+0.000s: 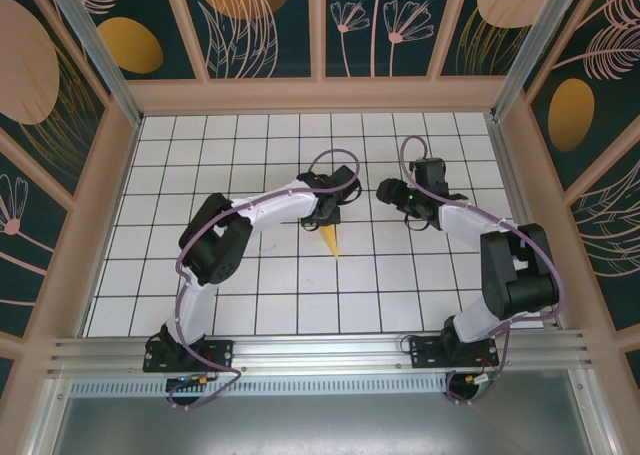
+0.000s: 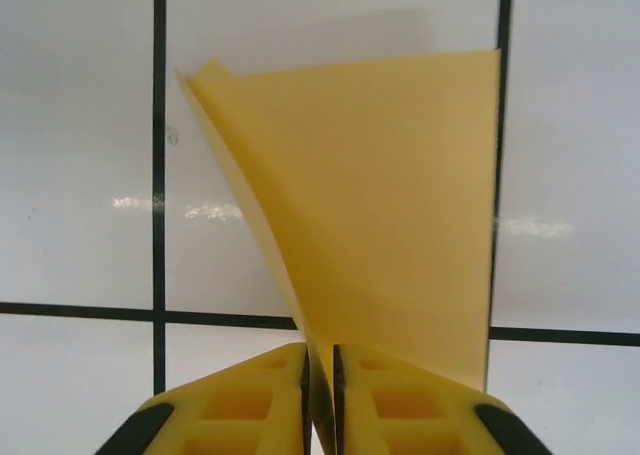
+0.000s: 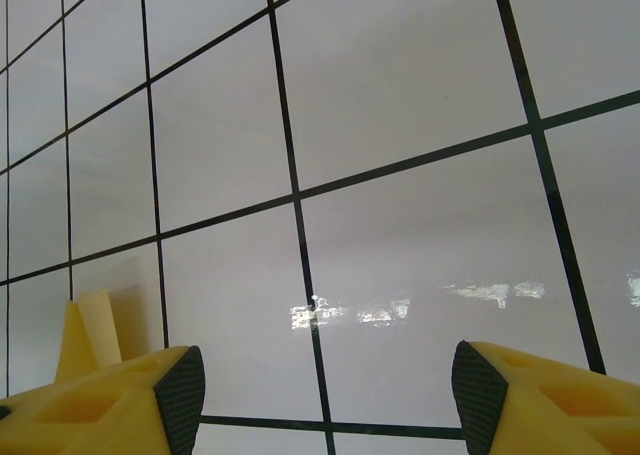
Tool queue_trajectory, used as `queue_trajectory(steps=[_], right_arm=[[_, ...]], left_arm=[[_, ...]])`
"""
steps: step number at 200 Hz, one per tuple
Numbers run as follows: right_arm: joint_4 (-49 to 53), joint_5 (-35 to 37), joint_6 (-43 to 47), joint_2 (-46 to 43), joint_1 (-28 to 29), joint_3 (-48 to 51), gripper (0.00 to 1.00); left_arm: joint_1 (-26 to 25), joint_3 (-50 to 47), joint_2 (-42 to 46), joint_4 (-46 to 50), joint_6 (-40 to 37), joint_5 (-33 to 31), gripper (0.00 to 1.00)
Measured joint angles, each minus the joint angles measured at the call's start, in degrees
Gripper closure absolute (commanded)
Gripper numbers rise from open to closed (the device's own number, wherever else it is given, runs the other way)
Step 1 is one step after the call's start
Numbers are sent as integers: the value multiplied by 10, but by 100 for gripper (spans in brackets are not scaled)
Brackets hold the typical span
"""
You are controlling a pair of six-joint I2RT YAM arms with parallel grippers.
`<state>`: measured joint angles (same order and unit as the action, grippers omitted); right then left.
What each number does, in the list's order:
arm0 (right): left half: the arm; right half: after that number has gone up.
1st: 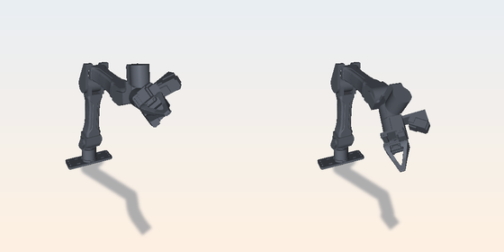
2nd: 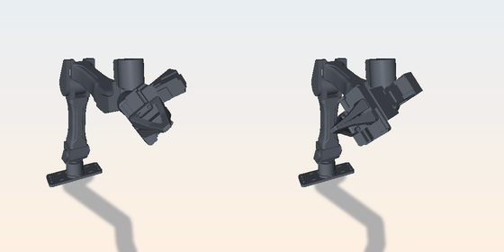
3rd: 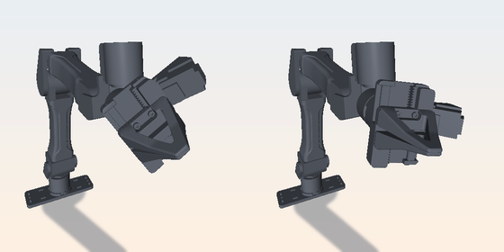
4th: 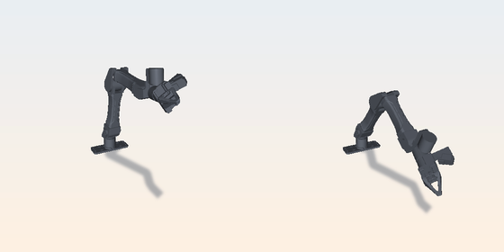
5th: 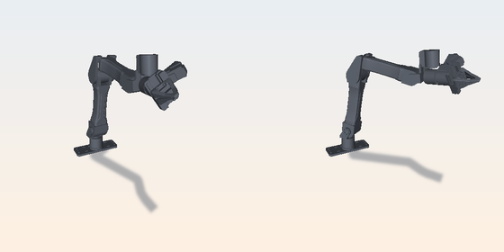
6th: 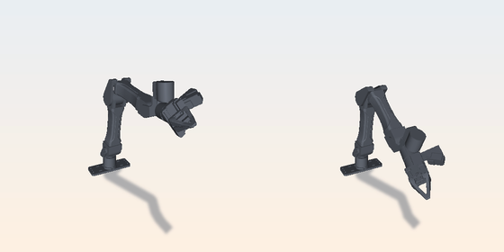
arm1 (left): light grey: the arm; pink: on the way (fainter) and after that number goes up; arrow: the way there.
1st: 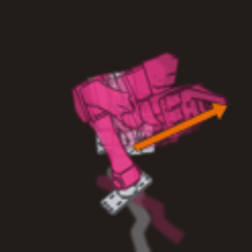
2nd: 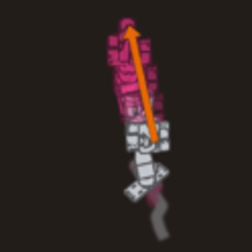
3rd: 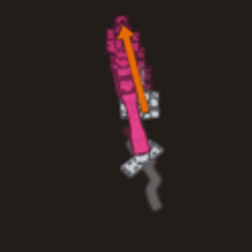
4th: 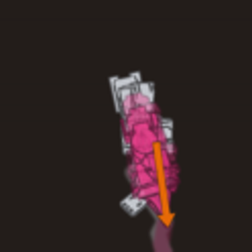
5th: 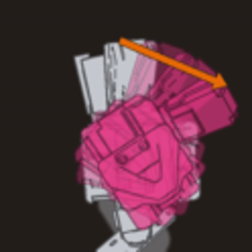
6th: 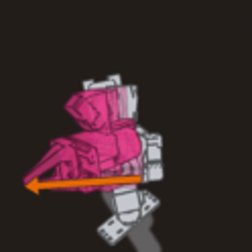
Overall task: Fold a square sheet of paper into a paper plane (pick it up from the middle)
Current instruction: Move the paper plane to the top-center of the table.
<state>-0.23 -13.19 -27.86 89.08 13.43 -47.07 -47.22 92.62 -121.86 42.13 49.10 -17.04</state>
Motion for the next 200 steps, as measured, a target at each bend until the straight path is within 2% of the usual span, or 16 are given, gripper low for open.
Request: queue_trajectory(steps=[26,60,94,132,165,200], right_arm=[[0,-3,0,2,0,0,31],[0,-7,-2,2,0,0,31],[-21,-27,-12,-4,-2,10,33],[-48,-58,-35,-48,-11,43,38],[-80,-108,-45,-84,-11,58,40],[-90,-140,-45,-82,18,57,54]], left_arm=[[0,-5,1,-3,7,-3,100],[0,-28,33,-28,9,-17,100],[0,-98,121,-124,5,-8,100],[24,-202,201,-302,1,76,100],[55,-264,192,-427,3,163,100],[65,-305,158,-541,12,242,100]])
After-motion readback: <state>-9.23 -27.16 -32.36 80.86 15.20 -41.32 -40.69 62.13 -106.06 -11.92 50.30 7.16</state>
